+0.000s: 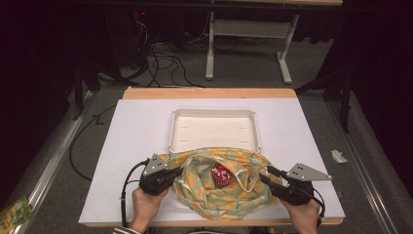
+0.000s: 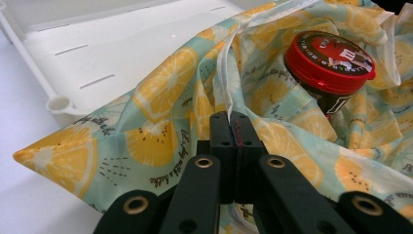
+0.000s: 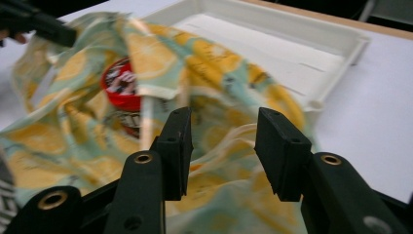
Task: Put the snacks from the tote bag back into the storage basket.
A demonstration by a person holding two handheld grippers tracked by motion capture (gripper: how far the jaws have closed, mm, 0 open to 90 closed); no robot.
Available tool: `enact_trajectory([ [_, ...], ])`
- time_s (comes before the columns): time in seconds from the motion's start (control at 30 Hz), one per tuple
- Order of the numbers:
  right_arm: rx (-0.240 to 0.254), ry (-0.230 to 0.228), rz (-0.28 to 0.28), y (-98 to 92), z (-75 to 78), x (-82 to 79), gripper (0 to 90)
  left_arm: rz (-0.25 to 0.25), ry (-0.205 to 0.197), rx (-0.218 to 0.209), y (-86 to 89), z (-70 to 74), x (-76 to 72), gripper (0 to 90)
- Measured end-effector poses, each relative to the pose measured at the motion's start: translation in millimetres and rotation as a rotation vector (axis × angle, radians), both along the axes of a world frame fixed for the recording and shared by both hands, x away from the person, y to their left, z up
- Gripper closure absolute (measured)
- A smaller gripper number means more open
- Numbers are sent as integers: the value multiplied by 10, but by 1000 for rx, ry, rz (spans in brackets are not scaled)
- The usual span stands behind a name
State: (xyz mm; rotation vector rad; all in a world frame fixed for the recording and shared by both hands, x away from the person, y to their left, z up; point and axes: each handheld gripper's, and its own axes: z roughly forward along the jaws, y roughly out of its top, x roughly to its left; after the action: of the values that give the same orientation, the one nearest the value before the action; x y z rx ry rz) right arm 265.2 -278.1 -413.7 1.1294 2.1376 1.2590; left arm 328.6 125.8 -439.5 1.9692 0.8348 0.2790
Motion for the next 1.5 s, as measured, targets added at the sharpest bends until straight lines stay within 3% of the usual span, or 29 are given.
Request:
enact_trajectory([
  [0.1, -34, 9, 47, 130, -48, -41, 564, -4, 0, -2, -12, -4, 0, 900],
  [0.3, -42, 45, 89, 279, -184, -36, 520, 0, -4, -3, -5, -1, -3, 900],
  [0.57, -96, 89, 100, 454, -349, 17, 476, 0, -8, -6, 0, 3, -6, 900],
  [0.63, -115, 96, 90, 483, -383, 44, 524, 0, -8, -8, -2, 4, -8, 900],
  [0.73, -137, 96, 86, 501, -408, 68, 708, 2, -8, -9, 9, 10, -14, 900],
  [0.83, -124, 101, 85, 474, -393, 100, 844, 4, -11, -10, 23, 17, -15, 900],
  [0.9, -109, 95, 75, 446, -359, 106, 889, 8, -12, -14, 25, 17, -15, 900],
  [1.2, -66, 58, 12, 274, -172, 247, 899, 28, -23, -10, 31, 20, 1, 900],
  [1.5, -12, 109, -60, 78, -110, 462, 898, 53, -18, 23, 62, 12, 43, 900],
])
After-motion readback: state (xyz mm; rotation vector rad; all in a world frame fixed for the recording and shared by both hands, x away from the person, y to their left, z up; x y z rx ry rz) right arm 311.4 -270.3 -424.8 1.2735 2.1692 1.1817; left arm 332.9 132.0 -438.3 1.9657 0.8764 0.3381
